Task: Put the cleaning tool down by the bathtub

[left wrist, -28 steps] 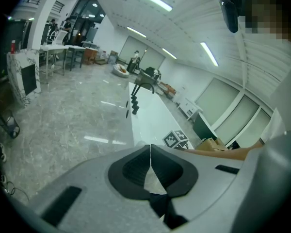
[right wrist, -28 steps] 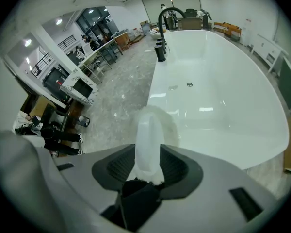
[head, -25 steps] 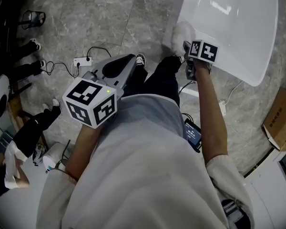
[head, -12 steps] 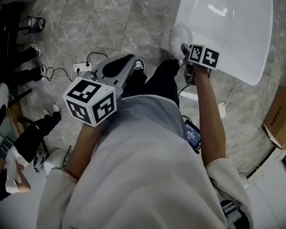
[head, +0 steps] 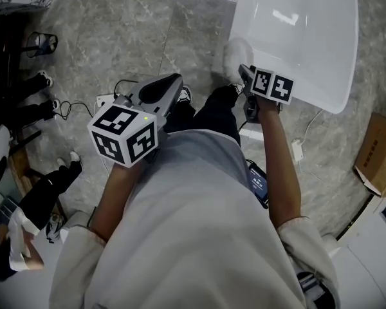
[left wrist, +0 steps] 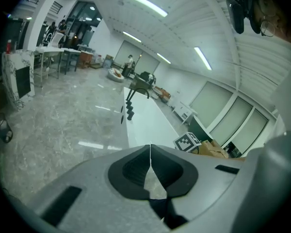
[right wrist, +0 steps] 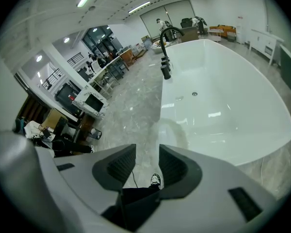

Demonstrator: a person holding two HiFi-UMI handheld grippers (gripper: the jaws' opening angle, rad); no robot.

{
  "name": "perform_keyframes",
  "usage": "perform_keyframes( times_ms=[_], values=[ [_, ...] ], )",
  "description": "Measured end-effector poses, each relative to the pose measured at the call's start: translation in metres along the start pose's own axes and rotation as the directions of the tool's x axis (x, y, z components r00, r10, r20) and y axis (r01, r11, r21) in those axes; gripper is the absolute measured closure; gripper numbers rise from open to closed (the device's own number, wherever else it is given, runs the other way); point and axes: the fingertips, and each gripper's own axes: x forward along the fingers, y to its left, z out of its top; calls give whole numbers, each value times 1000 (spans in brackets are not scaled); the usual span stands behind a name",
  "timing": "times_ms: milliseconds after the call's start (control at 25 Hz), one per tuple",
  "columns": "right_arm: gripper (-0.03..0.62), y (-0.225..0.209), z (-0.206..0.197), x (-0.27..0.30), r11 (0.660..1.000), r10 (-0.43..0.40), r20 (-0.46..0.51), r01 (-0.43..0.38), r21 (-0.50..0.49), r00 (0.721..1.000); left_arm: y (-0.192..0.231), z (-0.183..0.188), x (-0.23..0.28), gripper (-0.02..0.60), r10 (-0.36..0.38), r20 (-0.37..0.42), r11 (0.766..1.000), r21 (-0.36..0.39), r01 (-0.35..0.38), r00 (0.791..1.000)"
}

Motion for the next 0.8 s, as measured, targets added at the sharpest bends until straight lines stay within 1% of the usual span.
perform_keyframes(
  times_ms=[280,400,600,800],
  values=[
    [453,21,2,-17,999,53,35,-54,7,998,5,9,1,572,-27,15,1000,9,27,1000],
    [465,27,2,-27,998,61,48,-60,-5,997,3,10,4,572,-27,10,998,53,26,1000],
    [485,41,3,-50,996,87,86,-86,-16,993,-7,11,6,572,-64,9,995,81,63,998],
    [505,57,3,-67,993,114,112,-112,-25,987,-9,16,6,572,-90,19,993,80,88,996]
  ],
)
